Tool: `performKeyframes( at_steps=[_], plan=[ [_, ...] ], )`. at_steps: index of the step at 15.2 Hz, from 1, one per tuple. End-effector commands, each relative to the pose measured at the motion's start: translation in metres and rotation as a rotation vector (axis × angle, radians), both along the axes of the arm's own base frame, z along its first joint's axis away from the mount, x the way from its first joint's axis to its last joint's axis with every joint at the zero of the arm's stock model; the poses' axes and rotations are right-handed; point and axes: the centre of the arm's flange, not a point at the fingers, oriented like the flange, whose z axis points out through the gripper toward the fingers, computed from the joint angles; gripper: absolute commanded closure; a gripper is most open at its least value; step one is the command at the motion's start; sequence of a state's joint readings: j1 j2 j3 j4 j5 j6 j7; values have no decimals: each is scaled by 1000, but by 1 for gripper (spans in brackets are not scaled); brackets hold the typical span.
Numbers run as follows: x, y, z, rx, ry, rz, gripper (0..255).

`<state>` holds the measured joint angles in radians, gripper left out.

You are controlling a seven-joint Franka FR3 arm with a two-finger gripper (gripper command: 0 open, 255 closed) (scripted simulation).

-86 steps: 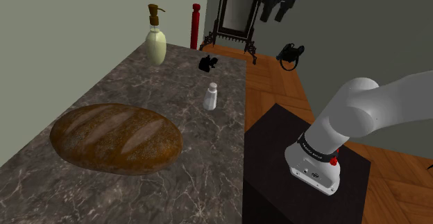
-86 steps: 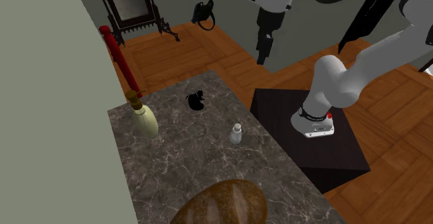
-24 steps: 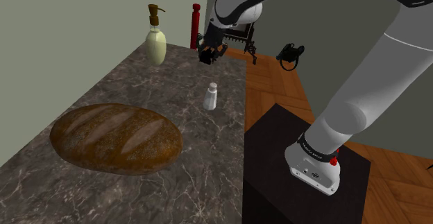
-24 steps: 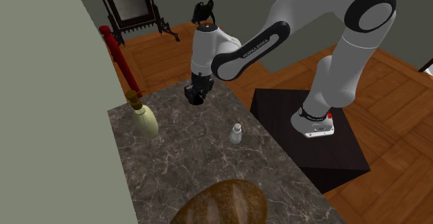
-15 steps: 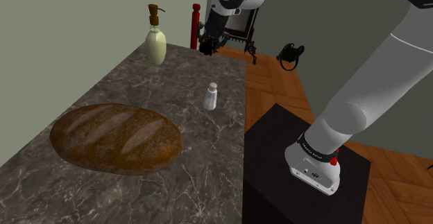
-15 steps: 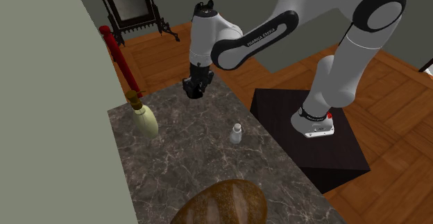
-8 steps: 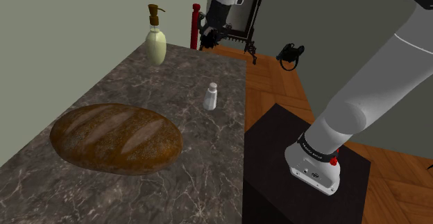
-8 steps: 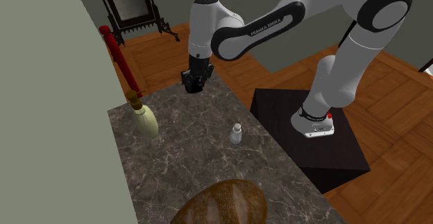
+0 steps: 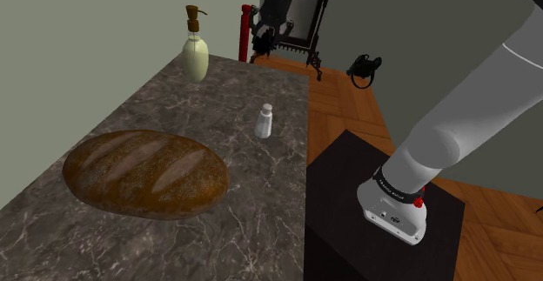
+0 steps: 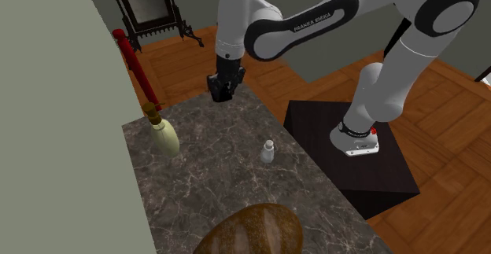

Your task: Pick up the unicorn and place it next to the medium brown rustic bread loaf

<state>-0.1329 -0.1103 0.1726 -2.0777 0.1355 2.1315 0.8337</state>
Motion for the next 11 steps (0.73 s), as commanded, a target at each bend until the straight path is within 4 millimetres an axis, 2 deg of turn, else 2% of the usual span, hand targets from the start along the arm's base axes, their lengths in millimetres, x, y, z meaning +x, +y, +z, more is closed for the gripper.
performKeyframes(
  at_steps=[1,11],
  plan=[
    [-19,15,1,0,-1,0,255],
    [-122,97,1,0,-1,0,255]
  ],
)
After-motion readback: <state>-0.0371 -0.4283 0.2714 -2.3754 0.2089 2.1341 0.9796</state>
